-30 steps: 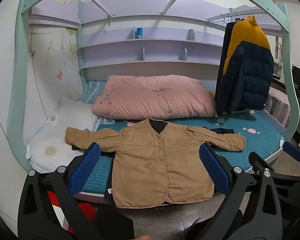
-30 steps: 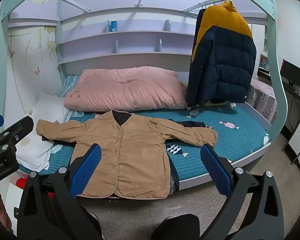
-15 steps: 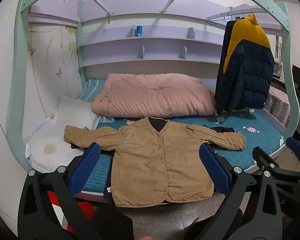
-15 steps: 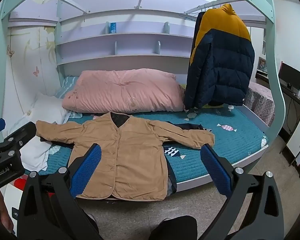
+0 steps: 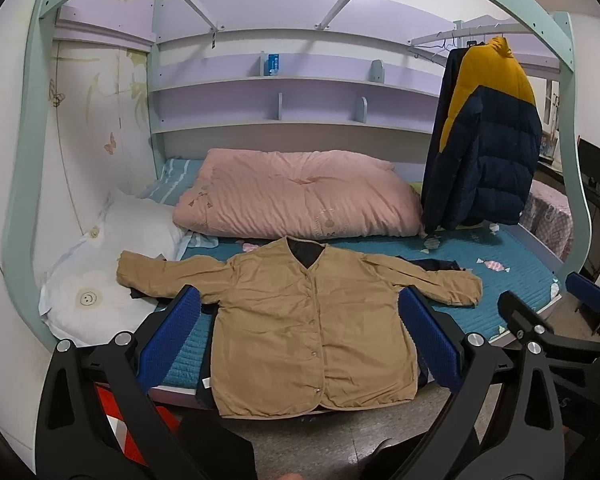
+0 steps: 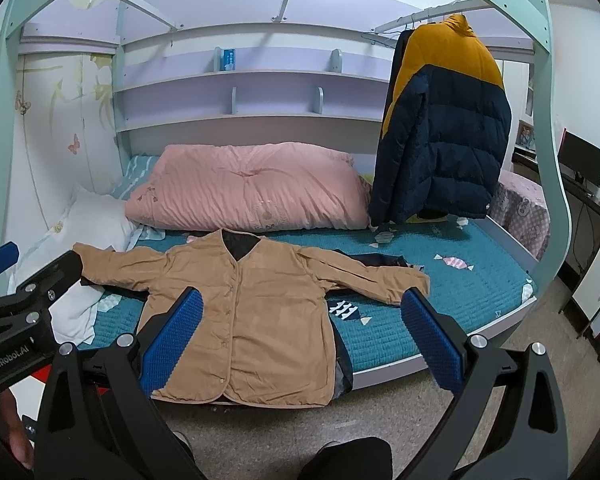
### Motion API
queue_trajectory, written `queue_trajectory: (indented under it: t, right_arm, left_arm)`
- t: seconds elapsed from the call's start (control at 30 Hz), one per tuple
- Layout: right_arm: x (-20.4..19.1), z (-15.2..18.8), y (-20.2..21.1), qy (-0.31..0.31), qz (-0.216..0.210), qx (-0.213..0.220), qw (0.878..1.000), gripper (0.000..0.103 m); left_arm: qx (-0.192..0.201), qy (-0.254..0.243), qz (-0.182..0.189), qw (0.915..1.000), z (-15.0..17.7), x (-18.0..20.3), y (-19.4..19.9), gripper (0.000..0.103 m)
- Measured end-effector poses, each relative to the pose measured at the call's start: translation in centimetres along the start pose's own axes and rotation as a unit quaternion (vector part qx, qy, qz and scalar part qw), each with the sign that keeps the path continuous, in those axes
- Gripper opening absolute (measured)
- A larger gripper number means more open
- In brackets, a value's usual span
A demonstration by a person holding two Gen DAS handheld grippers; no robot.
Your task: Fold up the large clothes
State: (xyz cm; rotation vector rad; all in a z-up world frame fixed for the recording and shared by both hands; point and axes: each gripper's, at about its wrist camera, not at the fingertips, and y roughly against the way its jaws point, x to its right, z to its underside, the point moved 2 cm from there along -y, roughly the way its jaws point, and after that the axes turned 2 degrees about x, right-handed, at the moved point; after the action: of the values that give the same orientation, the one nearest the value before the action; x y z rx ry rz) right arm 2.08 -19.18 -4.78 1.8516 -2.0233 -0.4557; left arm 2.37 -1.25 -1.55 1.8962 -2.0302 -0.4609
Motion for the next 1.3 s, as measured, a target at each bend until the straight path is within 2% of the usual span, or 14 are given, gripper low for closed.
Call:
queue_trajectory:
  t: [0.5,1.3]
  right_arm:
    - [-0.1,-0.5,0.4,0.007,0.005,0.016,1.0,0.096]
    - [0.0,-0.4,0.6,0.007,0.004,0.02,1.0,0.096]
  left_arm:
    - [0.017,0.003,0.01,0.9998,0.2,-0.1,0.3,0.099]
    - [0.027,-0.005,-0.002,0.9996,-0.4,0.0,0.9,0.099]
